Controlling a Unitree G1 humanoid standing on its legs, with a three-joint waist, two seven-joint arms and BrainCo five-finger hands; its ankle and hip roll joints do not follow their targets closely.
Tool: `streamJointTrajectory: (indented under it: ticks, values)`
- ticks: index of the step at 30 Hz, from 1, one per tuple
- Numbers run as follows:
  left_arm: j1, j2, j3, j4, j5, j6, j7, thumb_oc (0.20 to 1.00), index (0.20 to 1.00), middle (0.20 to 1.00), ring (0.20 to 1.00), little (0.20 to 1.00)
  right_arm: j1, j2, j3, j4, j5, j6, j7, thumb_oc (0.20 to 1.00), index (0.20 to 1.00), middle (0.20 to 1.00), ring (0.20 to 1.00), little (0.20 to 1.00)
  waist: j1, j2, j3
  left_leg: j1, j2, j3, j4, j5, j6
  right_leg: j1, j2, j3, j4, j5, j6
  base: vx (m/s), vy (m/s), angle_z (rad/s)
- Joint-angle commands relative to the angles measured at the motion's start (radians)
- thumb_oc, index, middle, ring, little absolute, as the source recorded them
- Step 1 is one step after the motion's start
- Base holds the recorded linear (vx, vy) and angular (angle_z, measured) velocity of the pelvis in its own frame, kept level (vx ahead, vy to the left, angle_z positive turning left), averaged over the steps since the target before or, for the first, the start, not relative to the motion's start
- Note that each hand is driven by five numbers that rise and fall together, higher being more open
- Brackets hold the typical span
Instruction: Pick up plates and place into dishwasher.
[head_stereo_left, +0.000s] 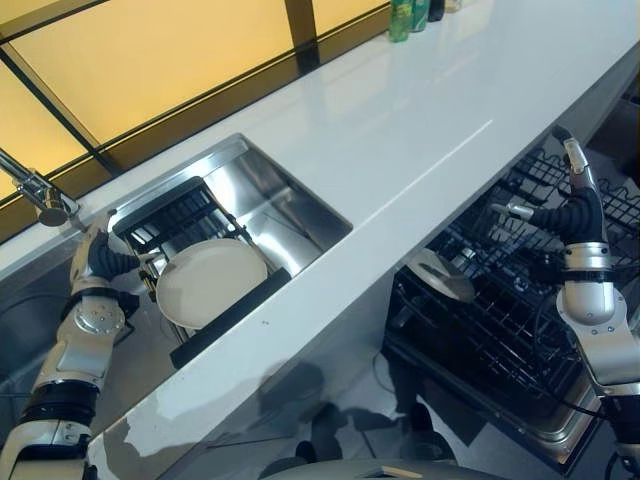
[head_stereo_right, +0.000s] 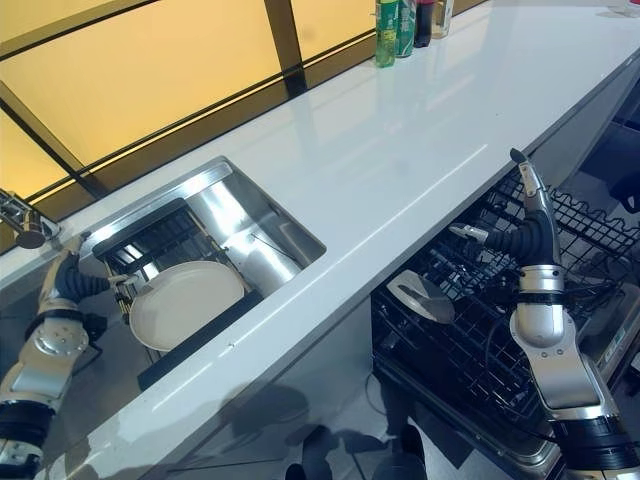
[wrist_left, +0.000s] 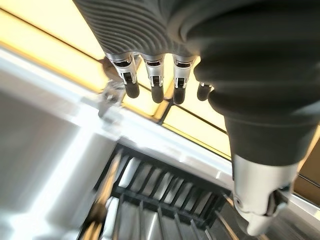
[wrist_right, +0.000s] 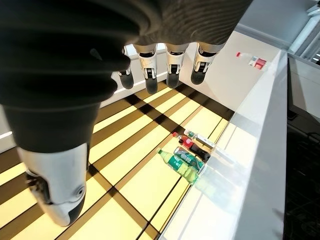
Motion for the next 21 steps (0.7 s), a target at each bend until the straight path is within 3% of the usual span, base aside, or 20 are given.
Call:
streamJointTrajectory:
  ticks: [1, 9, 13, 18, 21]
  values:
    - [-0.083, 0.098, -0.051, 0.038, 0.05, 0.001, -0.087, 1.0, 1.0, 1.0, 1.0, 1.0, -0.038, -0.069, -0.017, -0.059, 0.02, -0.022, -0.001, 1.0, 1.0, 1.0, 1.0, 1.0, -0.018, -0.029, -0.044, -0.117, -0.027, -0.016, 0.099, -0.008, 0.043, -0.044, -0.072, 0.029, 0.2, -0.131, 0.039, 0.02, 0.108, 0.0]
    - [-0.135, 0.079, -0.16, 0.159, -0.005, 0.019, -0.232, 1.0, 1.0, 1.0, 1.0, 1.0, -0.084, -0.123, -0.004, -0.051, 0.028, -0.007, 0.024, 1.0, 1.0, 1.0, 1.0, 1.0, -0.047, -0.01, -0.018, -0.119, -0.036, -0.007, 0.096, -0.012, 0.043, -0.064, -0.076, 0.044, 0.212, -0.143, 0.04, 0.01, 0.102, -0.03]
    - [-0.144, 0.076, -0.188, 0.19, -0.124, -0.02, -0.36, 1.0, 1.0, 1.0, 1.0, 1.0, -0.087, -0.14, -0.003, -0.061, 0.035, -0.006, 0.02, 1.0, 1.0, 1.0, 1.0, 1.0, -0.058, -0.014, -0.001, -0.127, -0.038, -0.001, 0.102, -0.01, 0.046, -0.078, -0.077, 0.05, 0.217, -0.14, 0.041, -0.01, 0.046, -0.12]
    - [-0.15, 0.065, -0.189, 0.246, -0.205, 0.006, -0.438, 1.0, 1.0, 1.0, 1.0, 1.0, -0.092, -0.152, 0.003, -0.063, 0.036, -0.018, 0.016, 1.0, 1.0, 1.0, 1.0, 1.0, -0.065, -0.007, 0.016, -0.136, -0.042, 0.005, 0.11, -0.009, 0.048, -0.09, -0.081, 0.054, 0.227, -0.14, 0.041, 0.0, 0.057, -0.02]
    - [-0.161, 0.07, -0.194, 0.27, -0.217, 0.06, -0.486, 1.0, 1.0, 1.0, 1.0, 1.0, -0.102, -0.161, 0.008, -0.063, 0.039, -0.016, 0.019, 1.0, 1.0, 1.0, 1.0, 1.0, -0.068, -0.002, 0.022, -0.141, -0.045, 0.006, 0.116, -0.009, 0.048, -0.094, -0.082, 0.057, 0.23, -0.14, 0.04, 0.0, 0.031, -0.01]
